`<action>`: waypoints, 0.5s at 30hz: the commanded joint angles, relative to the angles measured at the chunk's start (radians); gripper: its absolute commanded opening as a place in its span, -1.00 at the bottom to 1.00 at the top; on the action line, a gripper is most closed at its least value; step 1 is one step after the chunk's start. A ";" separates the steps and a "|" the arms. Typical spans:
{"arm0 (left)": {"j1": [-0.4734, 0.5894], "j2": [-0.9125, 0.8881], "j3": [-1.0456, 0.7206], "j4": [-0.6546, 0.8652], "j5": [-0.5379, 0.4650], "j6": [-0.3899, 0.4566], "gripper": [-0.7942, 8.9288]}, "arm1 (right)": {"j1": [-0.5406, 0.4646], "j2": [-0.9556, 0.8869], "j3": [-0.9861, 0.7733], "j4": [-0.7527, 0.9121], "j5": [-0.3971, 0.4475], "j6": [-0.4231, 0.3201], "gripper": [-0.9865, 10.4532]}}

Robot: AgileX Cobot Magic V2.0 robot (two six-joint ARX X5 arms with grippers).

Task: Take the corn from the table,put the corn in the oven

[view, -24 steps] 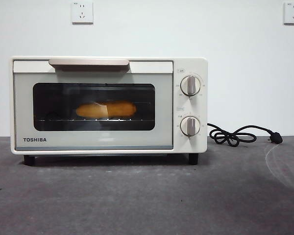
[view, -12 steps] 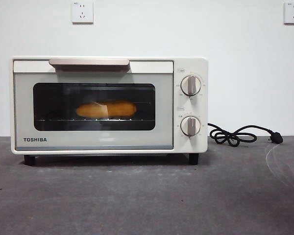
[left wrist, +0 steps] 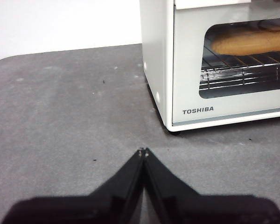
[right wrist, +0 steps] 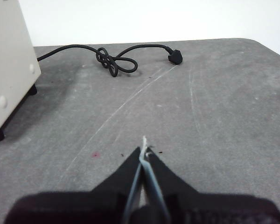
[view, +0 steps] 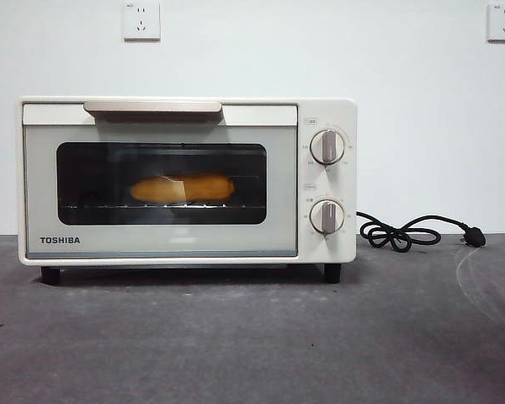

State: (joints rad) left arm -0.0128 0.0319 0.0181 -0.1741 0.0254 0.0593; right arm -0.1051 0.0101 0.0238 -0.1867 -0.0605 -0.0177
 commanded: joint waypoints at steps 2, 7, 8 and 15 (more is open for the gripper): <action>0.003 0.001 -0.007 0.010 0.000 -0.004 -0.84 | -0.001 -0.002 -0.009 0.003 0.000 0.011 -0.83; 0.003 0.001 -0.007 0.010 0.000 -0.004 -0.84 | -0.001 -0.002 -0.009 0.003 0.002 0.010 -0.83; 0.003 0.001 -0.007 0.010 0.000 -0.004 -0.84 | -0.001 -0.002 -0.009 0.003 0.001 0.011 -0.83; 0.003 0.001 -0.007 0.010 0.000 -0.004 -0.84 | -0.001 -0.001 -0.009 0.007 0.001 0.025 -0.83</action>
State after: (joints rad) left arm -0.0132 0.0326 0.0181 -0.1722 0.0254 0.0593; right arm -0.1051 0.0101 0.0238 -0.1867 -0.0597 -0.0067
